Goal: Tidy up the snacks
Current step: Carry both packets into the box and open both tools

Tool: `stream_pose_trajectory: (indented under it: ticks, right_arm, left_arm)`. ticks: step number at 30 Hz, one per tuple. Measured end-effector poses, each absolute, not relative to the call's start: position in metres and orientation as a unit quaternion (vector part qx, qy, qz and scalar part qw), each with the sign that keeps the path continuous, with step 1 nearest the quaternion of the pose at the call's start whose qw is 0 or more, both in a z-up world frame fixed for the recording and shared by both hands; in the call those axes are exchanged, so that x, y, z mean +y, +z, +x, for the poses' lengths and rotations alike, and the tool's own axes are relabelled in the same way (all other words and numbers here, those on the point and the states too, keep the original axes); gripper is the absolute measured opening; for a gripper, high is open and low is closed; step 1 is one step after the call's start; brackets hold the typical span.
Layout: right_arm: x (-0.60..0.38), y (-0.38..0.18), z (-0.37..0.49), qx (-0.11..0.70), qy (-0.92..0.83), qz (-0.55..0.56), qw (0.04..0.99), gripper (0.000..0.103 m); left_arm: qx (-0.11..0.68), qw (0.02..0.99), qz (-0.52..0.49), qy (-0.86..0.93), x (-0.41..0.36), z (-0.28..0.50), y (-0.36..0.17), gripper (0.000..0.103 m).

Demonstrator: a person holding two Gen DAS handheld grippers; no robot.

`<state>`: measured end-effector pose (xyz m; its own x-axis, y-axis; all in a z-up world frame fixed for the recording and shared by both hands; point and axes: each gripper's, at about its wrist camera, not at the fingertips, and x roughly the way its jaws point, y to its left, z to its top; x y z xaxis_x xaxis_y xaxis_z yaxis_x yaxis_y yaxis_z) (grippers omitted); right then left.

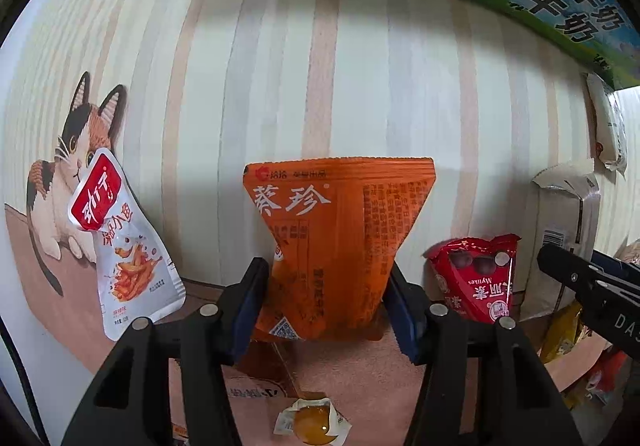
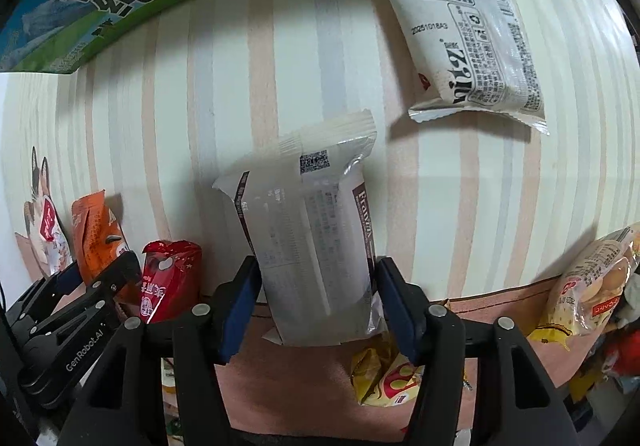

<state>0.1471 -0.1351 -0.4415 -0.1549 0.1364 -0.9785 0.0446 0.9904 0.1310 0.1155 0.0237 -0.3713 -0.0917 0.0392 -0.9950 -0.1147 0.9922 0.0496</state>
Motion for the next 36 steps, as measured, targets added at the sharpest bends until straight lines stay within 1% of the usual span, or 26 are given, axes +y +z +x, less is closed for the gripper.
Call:
stream_pose_trajectory:
  ticks: [2,4,10,12,16,21,25,27,30,32,36]
  right_arm:
    - [-0.134,-0.439,0.143,0.754,0.038,0.059,0.654,0.058]
    - [-0.132,-0.436,0.14,0.747,0.04,0.057,0.661,0.054]
    - [-0.127,-0.414,0.128,0.736,0.057,0.067,0.671,0.052]
    - [-0.129,-0.402,0.124,0.731,0.064,0.078,0.675,0.052]
    - [-0.135,-0.368,0.118,0.715,0.089,0.102,0.686,0.052]
    - [-0.144,-0.305,0.124,0.679,0.115,0.129,0.713,0.052]
    - [-0.156,-0.251,0.143,0.643,0.13,0.151,0.739,0.052]
    - [-0.168,-0.229,0.161,0.626,0.133,0.154,0.753,0.052]
    - [-0.18,-0.205,0.197,0.602,0.129,0.158,0.772,0.052]
    - [-0.186,-0.195,0.222,0.593,0.119,0.151,0.782,0.052]
    - [-0.197,-0.207,0.274,0.596,0.094,0.144,0.784,0.052]
  left_arm:
    - [0.732,0.679,-0.024,0.06,0.02,0.113,-0.367,0.047]
    - [0.727,0.684,-0.02,0.06,0.017,0.11,-0.361,0.044]
    - [0.72,0.692,-0.022,0.047,0.009,0.1,-0.344,0.043]
    - [0.714,0.699,-0.032,0.039,0.008,0.097,-0.33,0.043]
    - [0.694,0.718,-0.048,0.017,0.003,0.094,-0.288,0.043]
    - [0.647,0.759,-0.068,-0.013,-0.004,0.11,-0.212,0.043]
    - [0.622,0.778,-0.08,-0.042,-0.015,0.15,-0.16,0.043]
    - [0.617,0.781,-0.082,-0.051,-0.019,0.177,-0.148,0.043]
    - [0.621,0.777,-0.086,-0.061,-0.025,0.221,-0.142,0.044]
    - [0.633,0.765,-0.093,-0.066,-0.027,0.252,-0.15,0.044]
    - [0.665,0.737,-0.102,-0.067,-0.034,0.304,-0.18,0.044]
